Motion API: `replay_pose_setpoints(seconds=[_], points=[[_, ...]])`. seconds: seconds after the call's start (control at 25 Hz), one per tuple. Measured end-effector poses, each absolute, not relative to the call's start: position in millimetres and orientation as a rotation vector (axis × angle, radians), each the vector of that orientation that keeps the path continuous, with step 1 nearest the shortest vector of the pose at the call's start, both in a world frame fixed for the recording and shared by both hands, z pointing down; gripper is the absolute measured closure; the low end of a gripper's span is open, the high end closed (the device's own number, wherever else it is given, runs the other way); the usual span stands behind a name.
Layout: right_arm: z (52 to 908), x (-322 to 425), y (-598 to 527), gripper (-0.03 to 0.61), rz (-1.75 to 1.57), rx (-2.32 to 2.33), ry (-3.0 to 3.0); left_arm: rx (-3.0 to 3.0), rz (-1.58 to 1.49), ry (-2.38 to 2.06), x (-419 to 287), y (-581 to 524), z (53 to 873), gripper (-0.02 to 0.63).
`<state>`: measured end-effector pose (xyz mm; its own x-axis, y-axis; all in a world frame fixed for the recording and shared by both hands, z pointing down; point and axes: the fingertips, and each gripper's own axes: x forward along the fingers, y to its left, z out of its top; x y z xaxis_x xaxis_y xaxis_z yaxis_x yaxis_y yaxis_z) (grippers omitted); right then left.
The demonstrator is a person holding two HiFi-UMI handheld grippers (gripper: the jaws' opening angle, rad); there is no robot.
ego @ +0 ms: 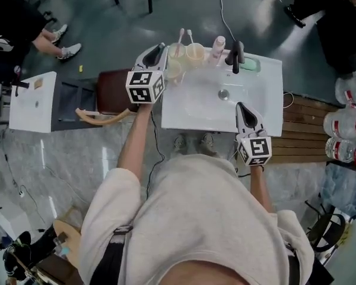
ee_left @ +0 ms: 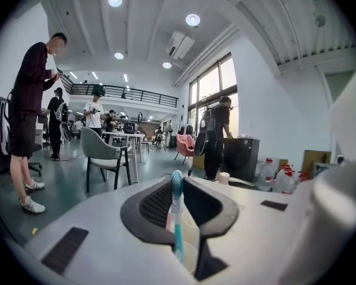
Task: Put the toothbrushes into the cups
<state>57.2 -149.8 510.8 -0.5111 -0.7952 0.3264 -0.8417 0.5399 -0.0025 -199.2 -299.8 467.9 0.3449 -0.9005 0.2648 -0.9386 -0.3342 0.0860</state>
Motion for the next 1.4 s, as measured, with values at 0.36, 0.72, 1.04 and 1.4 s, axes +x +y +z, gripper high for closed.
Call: replay_pose_setpoints(seconds=[0.36,0.72,1.04,1.4], points=[[516.7,59.1,-151.3,0.578,0.245,1.361,-2.475,2.293,0.258,-1.616,-199.1,-293.7,525.6,0.558],[518.2,54.8,-151.3,0.578,0.244,1.351,-2.473,2.197,0.232,-1.604,-206.6,-275.8,556.3,0.558],[519.8,54.6,-147.8,0.578,0.242,1.349,-2.469,2.166,0.233,-1.637,-218.4,-271.6,561.2,0.557],[519.1,51.6,-146.6,0.578,0.237,1.345,-2.475,2.174,0.276,-1.635,-222.0,-261.5,567.5,0.468]])
